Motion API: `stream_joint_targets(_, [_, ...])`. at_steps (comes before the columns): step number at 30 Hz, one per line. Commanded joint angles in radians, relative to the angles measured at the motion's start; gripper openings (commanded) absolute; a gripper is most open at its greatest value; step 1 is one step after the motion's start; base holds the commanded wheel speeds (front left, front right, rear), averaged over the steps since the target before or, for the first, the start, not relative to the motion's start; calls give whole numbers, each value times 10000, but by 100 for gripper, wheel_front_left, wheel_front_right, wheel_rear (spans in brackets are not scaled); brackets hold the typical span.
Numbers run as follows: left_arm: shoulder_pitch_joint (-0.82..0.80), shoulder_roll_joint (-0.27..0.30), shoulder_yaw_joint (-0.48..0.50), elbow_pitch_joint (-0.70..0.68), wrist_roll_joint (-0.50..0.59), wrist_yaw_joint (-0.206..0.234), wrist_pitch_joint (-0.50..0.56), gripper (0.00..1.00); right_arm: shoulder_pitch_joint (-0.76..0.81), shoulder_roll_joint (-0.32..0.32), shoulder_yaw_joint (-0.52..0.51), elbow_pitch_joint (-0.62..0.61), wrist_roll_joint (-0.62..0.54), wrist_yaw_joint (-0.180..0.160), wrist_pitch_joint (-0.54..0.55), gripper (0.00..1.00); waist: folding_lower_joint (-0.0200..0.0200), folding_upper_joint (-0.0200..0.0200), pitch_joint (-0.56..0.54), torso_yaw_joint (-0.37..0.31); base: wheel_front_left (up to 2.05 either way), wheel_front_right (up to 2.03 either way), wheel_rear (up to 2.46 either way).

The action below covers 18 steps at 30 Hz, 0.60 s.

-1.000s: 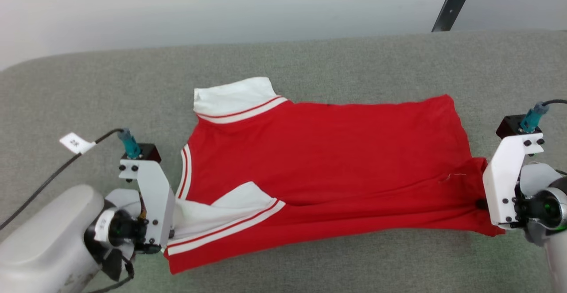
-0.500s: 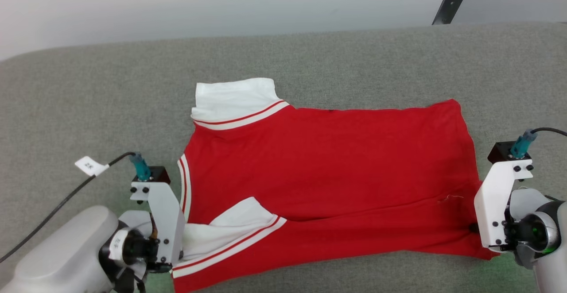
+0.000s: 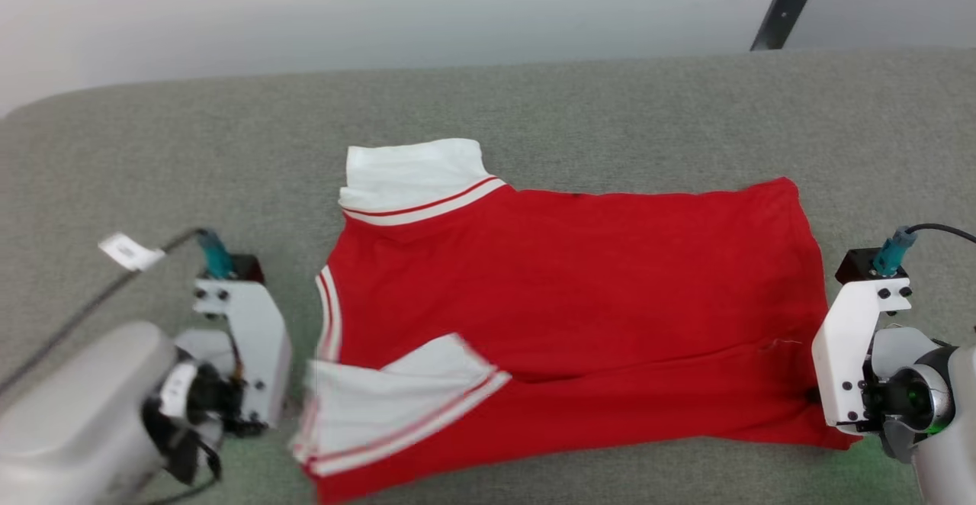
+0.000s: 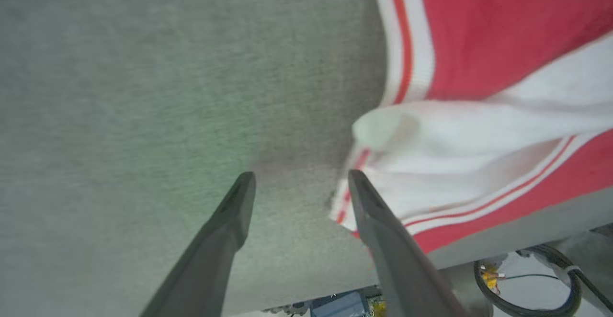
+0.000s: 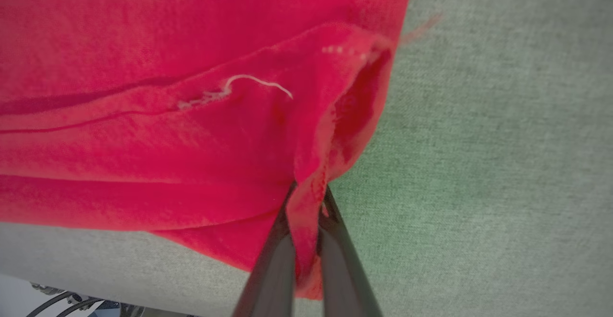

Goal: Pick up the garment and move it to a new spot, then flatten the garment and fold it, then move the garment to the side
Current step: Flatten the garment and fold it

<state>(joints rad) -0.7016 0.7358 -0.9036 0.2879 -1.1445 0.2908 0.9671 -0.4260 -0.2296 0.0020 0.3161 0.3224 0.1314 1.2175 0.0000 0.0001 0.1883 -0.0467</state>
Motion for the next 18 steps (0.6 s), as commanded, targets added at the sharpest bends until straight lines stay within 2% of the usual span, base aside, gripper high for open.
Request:
stream_joint_targets(1, [-213,229,71,-181,100,122,69,100,56,-81,-78,56,-76,-18,-25,0,0,-1,-75,112,0,0,0])
stream_joint_targets(5, [-403,655,332,-999,202,272,-81,100,99,-91,-174,155,-84,-19,-74,0,0,-1,-130,241,0,0,0])
stream_joint_targets(7, [-354,774,484,-1240,222,425,-305,100,161,-77,-242,256,-165,-18,-127,0,0,-1,-169,305,0,0,0])
stream_joint_targets(10, [-146,783,568,-1547,211,416,-617,100,303,36,-337,517,-246,-18,-210,0,0,-1,-258,384,0,0,0])
stream_joint_targets(11, [-47,741,604,-1612,181,362,-774,100,342,82,-355,594,-263,-18,-259,23,0,-1,-295,400,0,0,0])
stream_joint_targets(12, [2,725,649,-1647,215,346,-955,100,344,96,-376,634,-322,-18,-391,92,0,-1,-329,413,0,0,0])
stream_joint_targets(13, [60,697,678,-1651,258,309,-1135,100,339,98,-364,690,-399,-18,-508,100,0,-1,-377,428,0,0,0])
stream_joint_targets(18, [347,495,750,-1526,404,43,-2031,100,341,37,-185,991,-395,-18,-727,100,0,-1,-697,447,0,0,0])
